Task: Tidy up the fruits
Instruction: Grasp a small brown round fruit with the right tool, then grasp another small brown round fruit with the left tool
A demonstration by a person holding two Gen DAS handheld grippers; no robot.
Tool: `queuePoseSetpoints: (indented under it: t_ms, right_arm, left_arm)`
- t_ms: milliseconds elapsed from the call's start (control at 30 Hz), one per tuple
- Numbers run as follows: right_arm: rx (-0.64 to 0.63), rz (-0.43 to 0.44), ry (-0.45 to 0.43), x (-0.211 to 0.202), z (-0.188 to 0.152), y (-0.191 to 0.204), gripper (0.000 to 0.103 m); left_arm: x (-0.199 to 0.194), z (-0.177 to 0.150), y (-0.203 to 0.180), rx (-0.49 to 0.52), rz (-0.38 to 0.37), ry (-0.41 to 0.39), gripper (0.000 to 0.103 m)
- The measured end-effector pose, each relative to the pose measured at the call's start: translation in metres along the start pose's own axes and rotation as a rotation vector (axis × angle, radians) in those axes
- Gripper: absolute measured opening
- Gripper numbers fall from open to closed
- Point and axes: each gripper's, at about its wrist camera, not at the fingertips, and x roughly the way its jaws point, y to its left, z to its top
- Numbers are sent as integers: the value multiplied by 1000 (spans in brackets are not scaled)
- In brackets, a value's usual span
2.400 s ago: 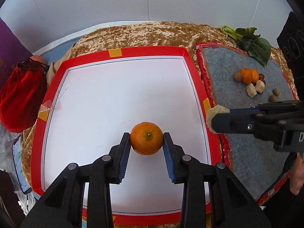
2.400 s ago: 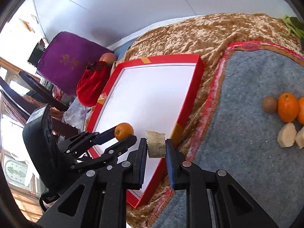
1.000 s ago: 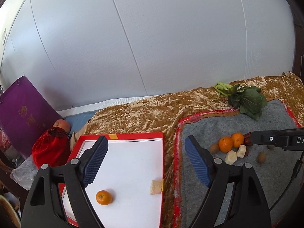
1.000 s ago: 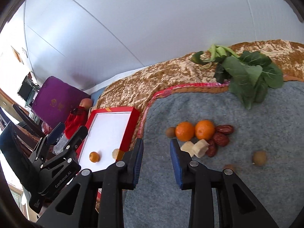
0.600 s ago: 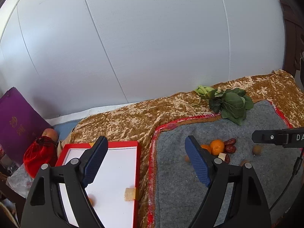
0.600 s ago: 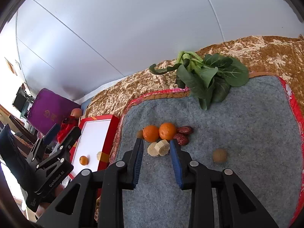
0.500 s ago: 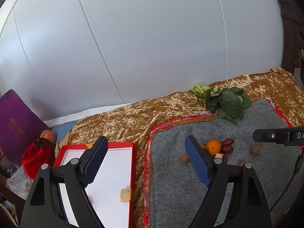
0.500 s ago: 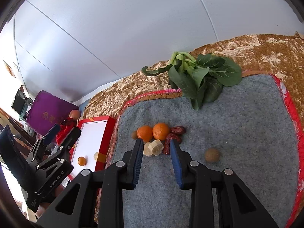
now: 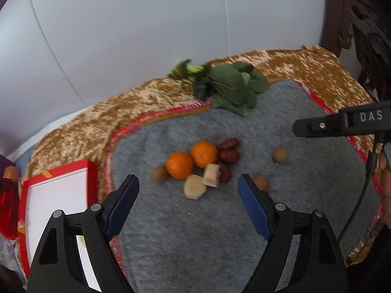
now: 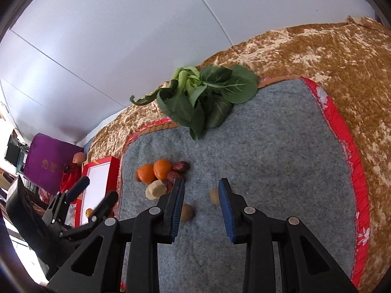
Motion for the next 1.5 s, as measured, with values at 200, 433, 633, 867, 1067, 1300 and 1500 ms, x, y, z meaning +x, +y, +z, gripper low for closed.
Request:
queuePoseSetpoints:
  t_ms: [200,433,633,867,1067,1300,1500]
  right_arm:
    - [6,-49,87,26,-4,2,31]
    - [42,-120,133,52,-1,-3,31]
    - [28,-164,143,63,-3,3,27]
    - [49,-149,139,56,-3,-4,23]
    - [82,-147,122,45,0,-16,23]
    - [101,-130,130,40,0,-26,23]
    - [103,-120,137,38,0,-32,23]
  left_arm:
    - [13,-8,-27,78,-92,27,83]
    - [20,-11,-25,84,-158,55,83]
    - [25,-12,-29,85,-196,62,83]
    - [38,-8,-37,63,-247,77,78]
    - [50,-3,-48,59,-229,73,72]
    - [56,-1,-58,76,-184,62,72]
    - [57,-1,-63,94,-140,44,72]
